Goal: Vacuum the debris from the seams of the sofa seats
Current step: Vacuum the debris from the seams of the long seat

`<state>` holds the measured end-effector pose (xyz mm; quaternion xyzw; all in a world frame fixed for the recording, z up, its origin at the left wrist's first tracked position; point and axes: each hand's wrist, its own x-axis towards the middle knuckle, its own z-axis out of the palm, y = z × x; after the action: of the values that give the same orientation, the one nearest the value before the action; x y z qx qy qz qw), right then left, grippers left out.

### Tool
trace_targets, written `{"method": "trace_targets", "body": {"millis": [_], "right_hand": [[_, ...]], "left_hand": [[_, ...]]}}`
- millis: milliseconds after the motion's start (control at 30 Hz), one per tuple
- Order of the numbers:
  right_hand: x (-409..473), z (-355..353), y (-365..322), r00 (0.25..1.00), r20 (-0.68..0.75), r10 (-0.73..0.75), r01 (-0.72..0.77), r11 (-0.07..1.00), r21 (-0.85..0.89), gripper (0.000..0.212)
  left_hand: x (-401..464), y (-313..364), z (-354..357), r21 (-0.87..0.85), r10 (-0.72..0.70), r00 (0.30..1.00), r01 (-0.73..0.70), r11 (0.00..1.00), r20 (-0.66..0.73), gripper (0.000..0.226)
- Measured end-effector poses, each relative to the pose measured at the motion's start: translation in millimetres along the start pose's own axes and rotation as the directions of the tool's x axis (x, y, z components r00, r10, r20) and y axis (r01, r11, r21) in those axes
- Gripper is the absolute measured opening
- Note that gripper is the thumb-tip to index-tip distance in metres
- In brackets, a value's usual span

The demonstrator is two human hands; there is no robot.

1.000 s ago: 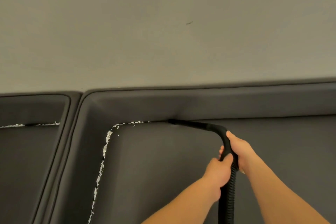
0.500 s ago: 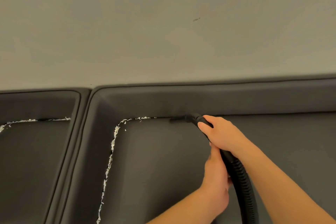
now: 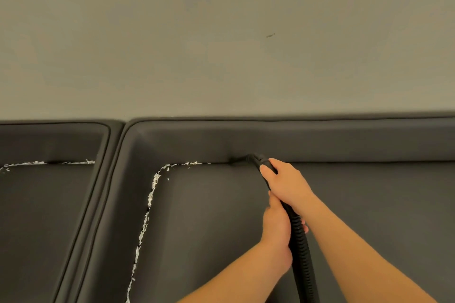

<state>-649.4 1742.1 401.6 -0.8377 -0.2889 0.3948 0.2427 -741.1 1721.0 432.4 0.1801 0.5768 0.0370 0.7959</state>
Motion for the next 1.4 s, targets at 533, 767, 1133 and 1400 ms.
{"method": "trace_targets", "body": {"millis": [533,767,1133,1400], "right_hand": [[42.1,25.7,-28.8,0.996,0.085,-0.011,0.016,0.998,-0.058,0.034],[66.6,55.6,-45.9,0.994,0.100,0.052,-0.045,0.997,-0.068,0.029],[51.8,72.1,-18.0,0.965,0.063,0.255,-0.255,0.853,0.456,0.030],[5.9,26.0,-21.6,0.968,0.175,0.178,-0.239,0.859,0.452,0.028]], "left_hand": [[9.0,34.6,-16.9,-0.053,0.053,0.996,-0.057,0.997,-0.067,0.048],[31.2,52.2,-40.2,-0.107,0.069,0.994,-0.079,0.991,-0.090,0.044],[37.4,34.1,-76.3,0.070,0.047,0.999,-0.046,0.996,-0.017,0.043],[16.0,15.0,-61.9,0.232,0.030,0.992,-0.059,0.971,0.124,0.055]]}}
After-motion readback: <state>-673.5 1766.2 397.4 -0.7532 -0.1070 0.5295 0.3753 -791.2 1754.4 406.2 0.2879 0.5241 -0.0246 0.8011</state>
